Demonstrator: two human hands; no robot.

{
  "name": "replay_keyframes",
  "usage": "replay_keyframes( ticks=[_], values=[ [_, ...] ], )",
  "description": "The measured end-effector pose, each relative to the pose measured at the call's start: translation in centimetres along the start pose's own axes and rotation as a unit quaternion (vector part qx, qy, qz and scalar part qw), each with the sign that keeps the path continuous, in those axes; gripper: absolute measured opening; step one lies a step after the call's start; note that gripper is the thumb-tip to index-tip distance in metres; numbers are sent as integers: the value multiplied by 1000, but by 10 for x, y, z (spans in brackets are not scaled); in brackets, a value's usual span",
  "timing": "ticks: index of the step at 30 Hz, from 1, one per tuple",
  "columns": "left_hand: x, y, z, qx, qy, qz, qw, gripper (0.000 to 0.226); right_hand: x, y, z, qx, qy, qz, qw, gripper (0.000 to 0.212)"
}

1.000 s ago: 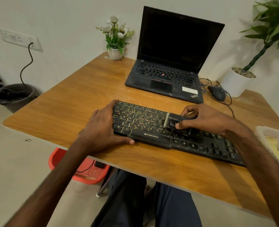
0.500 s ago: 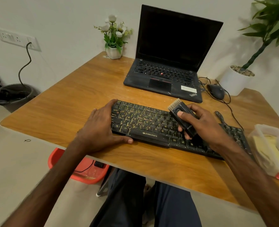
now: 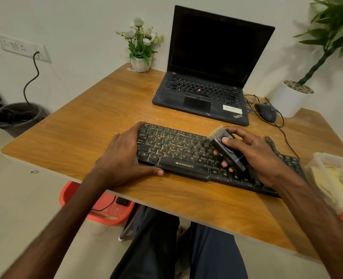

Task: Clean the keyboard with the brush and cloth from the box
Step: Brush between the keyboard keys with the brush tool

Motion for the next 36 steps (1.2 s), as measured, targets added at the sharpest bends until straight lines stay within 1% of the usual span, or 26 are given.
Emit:
replay_keyframes(
  ticks=[3, 6, 8, 10, 11, 12, 14, 15, 17, 19, 20, 21, 22, 23, 24, 25, 28, 29, 31, 33, 36],
  values=[
    [0, 0, 0, -1, -1, -1, 1000, 146, 0, -1, 0, -11, 16, -1, 1000, 34],
    [-1, 0, 0, -3, -2, -1, 1000, 145, 0, -1, 0, -24, 35, -9, 999, 38],
    [-1, 0, 0, -2, 0, -4, 1000, 144, 0, -2, -4, -7, 83, -16, 996, 37],
    [0, 0, 1, -2, -1, -5, 1000, 144, -1, -4, -13, 37, 176, -23, 983, 36],
    [0, 0, 1, -2, -1, -5, 1000, 143, -2, -5, -20, 68, 242, -24, 968, 38],
    [1, 0, 2, -1, -2, -3, 1000, 143, -5, -7, -26, 98, 316, -29, 943, 42],
    [1, 1, 3, -1, -2, -2, 1000, 142, -12, -12, -35, 138, 462, -36, 875, 50],
    [1, 1, 3, -2, -2, -1, 1000, 142, -17, -14, -40, 155, 520, -32, 839, 50],
    [1, 1, 4, -2, -2, -3, 1000, 142, -30, -17, -51, 189, 604, -33, 774, 47],
    [2, 2, 5, 1, -2, -3, 1000, 142, -45, -20, -57, 209, 666, -57, 714, 48],
    [2, 2, 5, 1, -2, -3, 1000, 141, -52, -21, -59, 221, 685, -70, 691, 50],
    [2, 2, 6, 1, -1, -3, 1000, 141, -58, -22, -61, 230, 694, -78, 678, 51],
    [3, 2, 6, 1, -1, -3, 1000, 141, -61, -24, -63, 235, 694, -82, 676, 51],
    [3, 2, 5, 0, -2, -3, 1000, 140, -63, -26, -65, 234, 689, -81, 681, 52],
    [3, 2, 5, 0, -3, -3, 1000, 140, -62, -28, -67, 226, 678, -80, 694, 52],
    [2, 2, 5, -1, -5, -3, 1000, 140, -60, -30, -68, 211, 658, -85, 718, 52],
    [2, 2, 5, -1, -6, -4, 1000, 140, -55, -38, -65, 172, 532, -130, 819, 42],
    [1, 2, 5, -1, -6, -5, 1000, 140, -54, -40, -64, 168, 497, -142, 839, 39],
    [1, 2, 4, -2, -7, -6, 1000, 141, -50, -47, -63, 161, 460, -148, 860, 37],
    [1, 2, 3, -3, -9, -5, 1000, 141, -46, -54, -61, 146, 427, -142, 881, 41],
    [0, 1, 2, -5, -12, -4, 1000, 142, -38, -65, -59, 127, 371, -92, 915, 65]
  ],
)
Point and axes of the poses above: each hand's wrist, its own y-axis away from the middle knuckle, its own x-axis out of the back of the hand, z = x × y, the point moved 7 cm from there along -y, towards the middle knuckle, and after that the axes turned 2 degrees about -y, right-handed, at the moved point
